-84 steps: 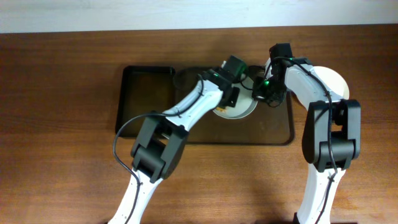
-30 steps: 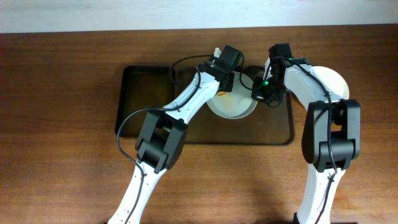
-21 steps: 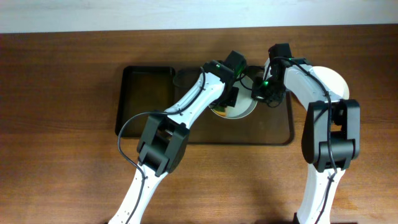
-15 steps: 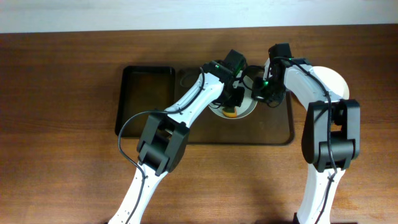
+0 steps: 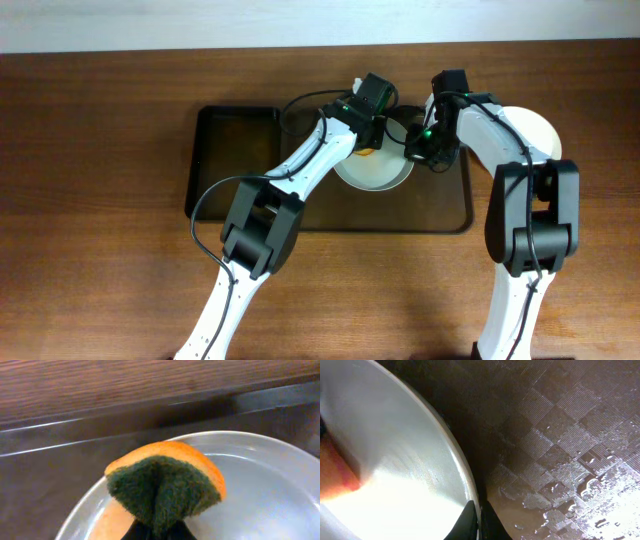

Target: Clean dirty plates on tray and stack at the side

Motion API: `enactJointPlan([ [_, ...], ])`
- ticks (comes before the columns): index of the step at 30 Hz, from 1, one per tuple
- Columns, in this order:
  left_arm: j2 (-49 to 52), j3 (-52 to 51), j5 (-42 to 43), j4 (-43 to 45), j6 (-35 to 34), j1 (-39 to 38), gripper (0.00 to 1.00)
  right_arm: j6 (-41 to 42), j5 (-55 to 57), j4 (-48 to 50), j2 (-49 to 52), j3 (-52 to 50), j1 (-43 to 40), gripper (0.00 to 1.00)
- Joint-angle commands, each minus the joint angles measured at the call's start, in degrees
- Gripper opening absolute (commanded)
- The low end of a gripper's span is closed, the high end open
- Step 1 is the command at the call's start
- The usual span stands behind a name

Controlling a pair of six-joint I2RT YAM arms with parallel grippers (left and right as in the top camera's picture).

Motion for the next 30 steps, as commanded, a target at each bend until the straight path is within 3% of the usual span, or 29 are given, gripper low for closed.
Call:
enactJointPlan([
  [1,2.05,-1.14,-6.99,-2.8,-5.62,0.66,0.0,0.04,1.55,-0.09,0.48,-0.79,1.05,0.04],
  [4,2.08,-1.14,-7.08,-4.04,-6.4,0.66,0.0,0.04,1.53,-0.04,0.48,-0.79,1.05,0.04],
  [14,1.62,-1.09,-7.04,-13.84,-18.75,0.66,0.0,0.04,1.53,-0.04,0.48,-0.79,1.05,0.04],
  [21,-3.43,0.13,-4.35,-19.41,-20.2,0.63,0.0,0.04,1.53,-0.04,0.48,-0.79,1.05,0.04],
  [30,-19.76,0.31,8.61,-24.39,-3.37,6.12,0.0,0.07,1.31,-0.11,0.48,-0.79,1.05,0.05],
])
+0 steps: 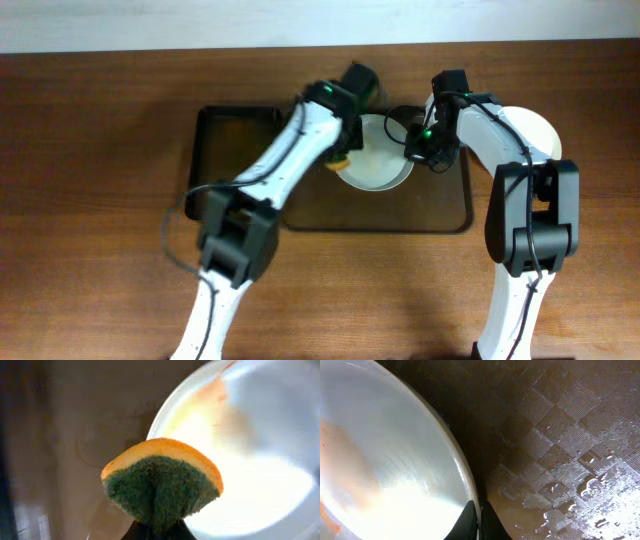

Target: Clean dirty plates on tray and stack at the side

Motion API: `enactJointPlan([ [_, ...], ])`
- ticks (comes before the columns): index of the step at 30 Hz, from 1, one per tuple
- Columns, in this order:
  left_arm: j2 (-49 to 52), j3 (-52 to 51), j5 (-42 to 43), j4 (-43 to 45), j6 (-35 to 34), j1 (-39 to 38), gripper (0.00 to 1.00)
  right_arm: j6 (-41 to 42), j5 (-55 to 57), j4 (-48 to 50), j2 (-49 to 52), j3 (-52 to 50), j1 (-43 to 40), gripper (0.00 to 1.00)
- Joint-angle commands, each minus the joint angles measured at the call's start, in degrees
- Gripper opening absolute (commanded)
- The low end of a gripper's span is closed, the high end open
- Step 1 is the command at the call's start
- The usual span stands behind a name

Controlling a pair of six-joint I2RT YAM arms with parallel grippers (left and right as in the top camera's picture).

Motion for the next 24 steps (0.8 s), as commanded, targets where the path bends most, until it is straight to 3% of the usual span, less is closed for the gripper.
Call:
enactJointPlan([
  [1,-11.13,0.28,5.99,-0.46,7.72,4.39,0.0,0.04,1.29,-0.11,0.48,-0.79,1.05,0.08],
  [4,-14.49,0.28,5.68,-0.2,8.57,7.54,0.0,0.04,1.31,1.14,0.48,-0.79,1.05,0.46],
  [6,-14.49,0.26,5.86,-0.28,8.5,9.38,0.0,0.04,1.33,3.39,0.5,-0.79,1.05,0.54],
  [8,-14.38,0.26,5.99,-0.39,8.5,10.45,0.0,0.04,1.33,5.11,0.52,-0.79,1.07,0.53],
  [11,-14.38,0.26,5.97,-0.37,8.5,11.43,0.0,0.04,1.33,5.4,0.74,-0.79,1.64,0.21],
  [12,-14.38,0.26,5.95,-0.39,8.52,11.56,0.0,0.04,1.33,4.48,0.74,-0.79,2.08,0.04],
  [17,-14.38,0.26,5.95,-0.15,8.5,11.98,0.0,0.02,1.33,-0.74,-1.11,-0.76,2.27,0.04],
  [22,-14.38,0.26,5.97,0.31,8.46,13.92,0.0,-3.69,2.93,-4.9,-13.18,-0.74,-1.31,0.04],
  [24,-14.38,0.26,5.95,0.96,8.46,14.67,0.0,-3.67,10.43,-6.58,-18.4,-0.74,-1.22,0.04],
])
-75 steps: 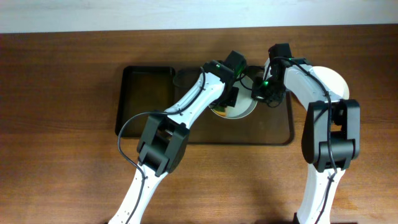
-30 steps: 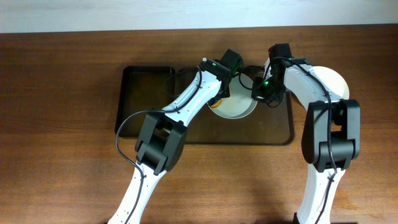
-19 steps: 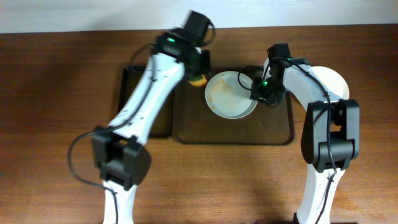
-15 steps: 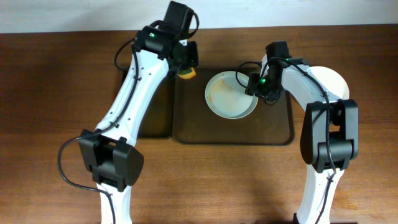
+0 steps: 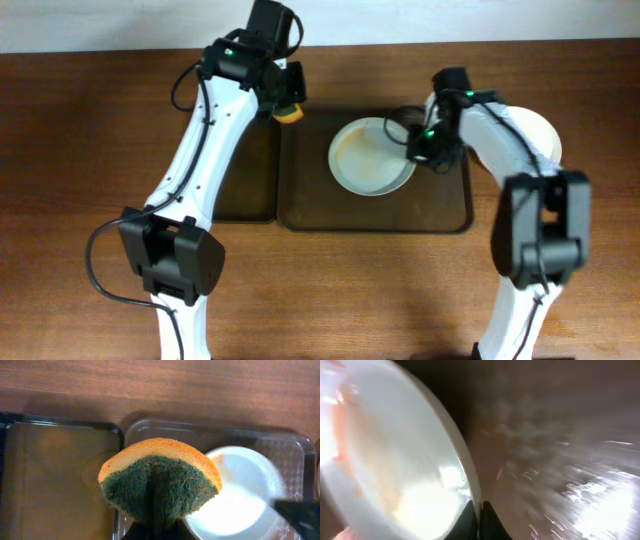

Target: Clean dirty plates on tray and stack at the side

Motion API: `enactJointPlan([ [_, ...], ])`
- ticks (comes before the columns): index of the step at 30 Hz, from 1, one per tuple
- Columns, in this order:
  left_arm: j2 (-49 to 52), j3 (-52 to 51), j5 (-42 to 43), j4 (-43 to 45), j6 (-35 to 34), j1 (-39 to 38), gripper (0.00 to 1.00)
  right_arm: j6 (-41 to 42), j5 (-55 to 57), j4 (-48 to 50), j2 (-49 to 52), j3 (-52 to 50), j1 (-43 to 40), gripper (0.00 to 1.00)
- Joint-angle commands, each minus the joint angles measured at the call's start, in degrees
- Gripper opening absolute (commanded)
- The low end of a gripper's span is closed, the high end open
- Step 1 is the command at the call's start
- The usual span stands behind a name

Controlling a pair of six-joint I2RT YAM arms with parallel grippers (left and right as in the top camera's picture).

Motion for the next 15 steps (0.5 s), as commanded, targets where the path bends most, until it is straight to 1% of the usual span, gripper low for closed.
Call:
enactJointPlan([
  [1,0.09,0.17,0.52,1.11,0.87,1.86,0.0,-1.86,12.37,-1.73,-12.46,0.28,-0.55,0.04],
  [2,0.09,0.17,0.52,1.75,0.87,2.34,0.0,-1.86,16.92,-2.27,-14.03,0.28,0.04,0.04],
  [3,0.09,0.17,0.52,2.19,0.87,2.71,0.0,-1.86,25.29,-3.26,-16.31,0.28,1.62,0.04],
  [5,0.11,0.17,0.52,2.89,0.83,3.32,0.0,-1.81,36.28,-4.52,-18.01,0.28,5.05,0.04],
  [7,0.2,0.17,0.52,3.19,0.81,3.45,0.0,-1.33,46.18,-5.64,-18.14,0.28,9.11,0.04],
  [8,0.31,0.17,0.52,3.28,0.68,3.48,0.0,0.28,53.72,-6.69,-17.99,0.28,12.11,0.04],
  [9,0.33,0.17,0.52,3.32,0.68,3.48,0.0,1.01,58.93,-7.28,-17.97,0.28,14.67,0.04],
  [12,0.35,0.17,0.52,3.32,0.7,3.48,0.0,0.96,71.32,-8.26,-17.97,0.24,21.99,0.04],
  [15,0.35,0.15,0.52,3.37,0.68,3.48,0.0,0.98,76.94,-10.1,-17.97,0.24,25.97,0.04],
])
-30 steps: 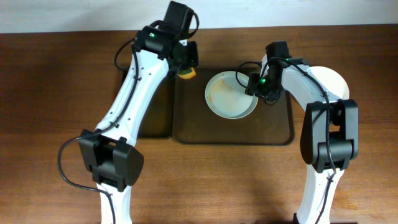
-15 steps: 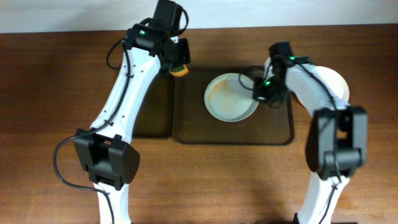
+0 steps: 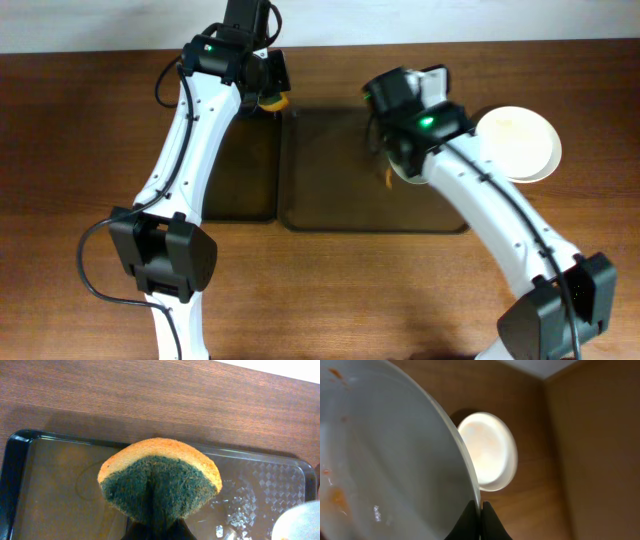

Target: Clean dirty plates on tray and stack at the side

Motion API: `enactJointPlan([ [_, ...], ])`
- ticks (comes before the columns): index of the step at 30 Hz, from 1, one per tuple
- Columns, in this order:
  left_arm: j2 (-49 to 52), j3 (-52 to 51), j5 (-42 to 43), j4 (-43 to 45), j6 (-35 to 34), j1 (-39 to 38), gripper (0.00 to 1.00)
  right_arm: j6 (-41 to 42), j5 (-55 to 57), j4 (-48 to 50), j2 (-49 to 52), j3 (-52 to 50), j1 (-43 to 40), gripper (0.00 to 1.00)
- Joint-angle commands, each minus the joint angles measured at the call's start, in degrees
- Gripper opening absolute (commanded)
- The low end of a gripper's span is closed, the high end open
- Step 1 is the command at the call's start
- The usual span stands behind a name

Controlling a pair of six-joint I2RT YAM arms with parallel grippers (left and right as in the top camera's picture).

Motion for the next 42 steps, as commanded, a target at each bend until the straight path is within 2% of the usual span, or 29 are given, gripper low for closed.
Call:
enactJointPlan([
  [1,0.35,0.15,0.39,0.28,0.68,0.26,0.0,1.11,15.1,-1.75,-0.02,0.22,4.26,0.04],
  [11,0.35,0.15,0.42,0.26,0.63,0.26,0.0,2.23,19.45,-1.77,-0.02,0.22,5.29,0.04],
  [14,0.35,0.17,0.42,0.28,0.59,0.24,0.0,3.3,8.74,-1.75,-0.09,0.24,3.39,0.04],
  [15,0.37,0.15,0.42,0.28,0.44,0.24,0.0,3.28,0.31,-1.75,-0.09,0.24,0.9,0.04],
  [18,0.37,0.15,0.42,0.26,0.46,0.24,0.0,2.69,-14.27,-1.75,-0.09,0.24,-6.19,0.04],
  [19,0.37,0.15,0.42,0.28,0.46,0.24,0.0,1.92,-23.54,-1.75,-0.09,0.24,-12.33,0.04],
  [21,0.39,0.15,0.39,0.33,0.46,0.24,0.0,0.52,-34.01,-1.49,-0.09,0.22,-20.52,0.04],
  [24,0.39,0.15,0.39,0.33,0.46,0.24,0.0,0.44,-44.44,-0.04,-0.02,0.22,-34.8,0.04],
  [28,0.39,0.15,0.39,0.31,0.46,0.24,0.0,0.44,-48.96,4.63,1.05,0.22,-47.87,0.04],
  [32,0.42,0.15,0.39,0.31,0.46,0.24,0.0,-0.9,-50.1,8.55,4.79,0.11,-54.36,0.04],
  [40,0.39,0.15,0.37,0.28,0.46,0.24,0.0,-0.83,-50.31,13.94,16.04,0.11,-53.96,0.05],
  [42,0.42,0.15,0.37,0.28,0.48,0.24,0.0,-0.81,-50.36,14.38,17.27,0.11,-53.62,0.2],
])
